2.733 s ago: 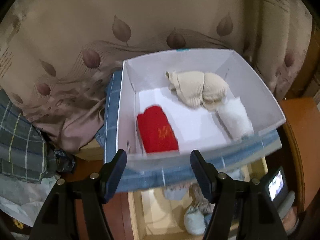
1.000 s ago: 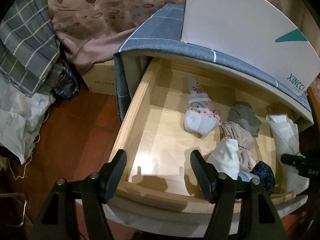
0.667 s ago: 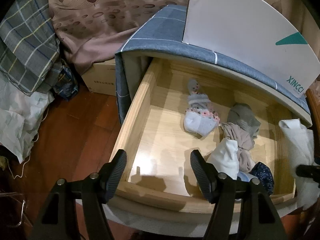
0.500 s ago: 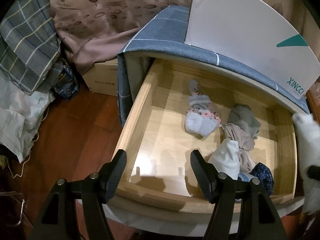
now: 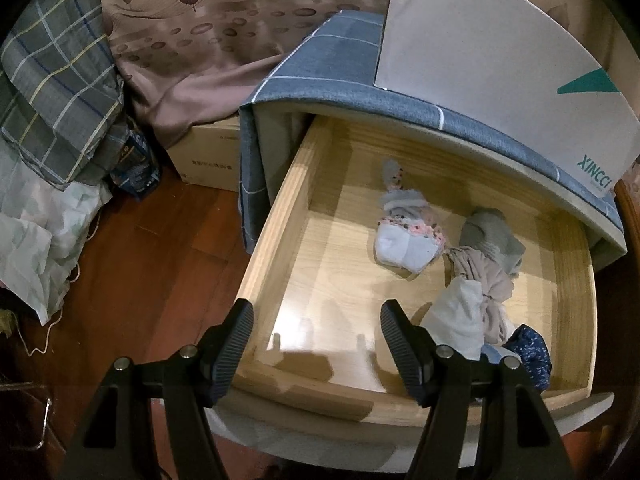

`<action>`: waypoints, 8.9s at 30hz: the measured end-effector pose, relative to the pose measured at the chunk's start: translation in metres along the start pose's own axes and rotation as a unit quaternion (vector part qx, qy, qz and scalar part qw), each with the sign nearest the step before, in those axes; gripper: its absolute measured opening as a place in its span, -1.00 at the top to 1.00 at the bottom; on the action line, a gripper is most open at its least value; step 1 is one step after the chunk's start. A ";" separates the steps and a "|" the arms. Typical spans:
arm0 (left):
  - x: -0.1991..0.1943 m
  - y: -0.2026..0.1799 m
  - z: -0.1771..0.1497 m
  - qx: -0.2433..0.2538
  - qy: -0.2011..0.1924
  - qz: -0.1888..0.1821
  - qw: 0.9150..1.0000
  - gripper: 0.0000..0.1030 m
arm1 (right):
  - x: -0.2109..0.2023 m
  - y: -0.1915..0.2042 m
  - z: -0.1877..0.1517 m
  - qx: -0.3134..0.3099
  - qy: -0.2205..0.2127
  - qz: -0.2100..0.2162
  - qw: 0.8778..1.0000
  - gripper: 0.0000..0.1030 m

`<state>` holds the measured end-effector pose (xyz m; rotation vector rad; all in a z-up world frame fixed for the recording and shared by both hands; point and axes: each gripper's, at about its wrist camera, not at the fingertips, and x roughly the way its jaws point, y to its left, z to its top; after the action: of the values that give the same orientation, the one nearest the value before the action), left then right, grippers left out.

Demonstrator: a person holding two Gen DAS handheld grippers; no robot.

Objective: Take underwear out of drawer
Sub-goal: 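Lift the grey-white bundle with the right gripper and carry it over the box, then open the right gripper to release the grey-white bundle into the box, then return the right gripper to the drawer and grasp the navy speckled sock, then lower the left gripper onto the white rolled sock in the drawer and close it, then lift the white rolled sock with the left gripper and carry it over the box, then lower the white sock into the box and open the left gripper, then withdraw the empty left gripper from the box back over the drawer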

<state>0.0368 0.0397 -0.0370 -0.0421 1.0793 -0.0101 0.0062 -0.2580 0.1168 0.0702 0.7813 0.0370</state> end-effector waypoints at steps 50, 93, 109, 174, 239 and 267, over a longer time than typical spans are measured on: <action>0.003 -0.002 -0.002 0.011 0.011 0.003 1.000 -0.32 | 0.053 -0.010 -0.024 -0.014 0.112 0.038 0.993 -0.38; 0.011 -0.007 -0.005 0.019 0.024 0.008 1.000 -0.32 | 0.249 -0.020 -0.195 -0.013 0.387 -0.044 0.921 0.27; 0.021 -0.015 -0.006 0.037 0.078 -0.050 0.995 -0.32 | 0.224 -0.021 -0.221 -0.009 0.368 -0.022 0.930 0.30; 0.081 -0.070 0.002 0.080 0.212 -0.036 0.973 0.33 | 0.209 -0.057 -0.205 0.030 0.345 0.013 0.938 0.30; -0.030 -0.123 0.221 0.200 -0.048 -0.015 0.979 0.08 | 0.210 -0.076 -0.201 0.063 0.338 0.042 0.938 0.33; -0.070 -0.026 0.078 0.139 -0.044 0.009 0.989 -0.12 | 0.214 -0.066 -0.204 0.044 0.342 0.015 0.938 0.36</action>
<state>0.0730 0.0179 0.0631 0.2169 0.9810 -0.1411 0.0141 -0.3013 -0.1830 0.1596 1.4813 0.0563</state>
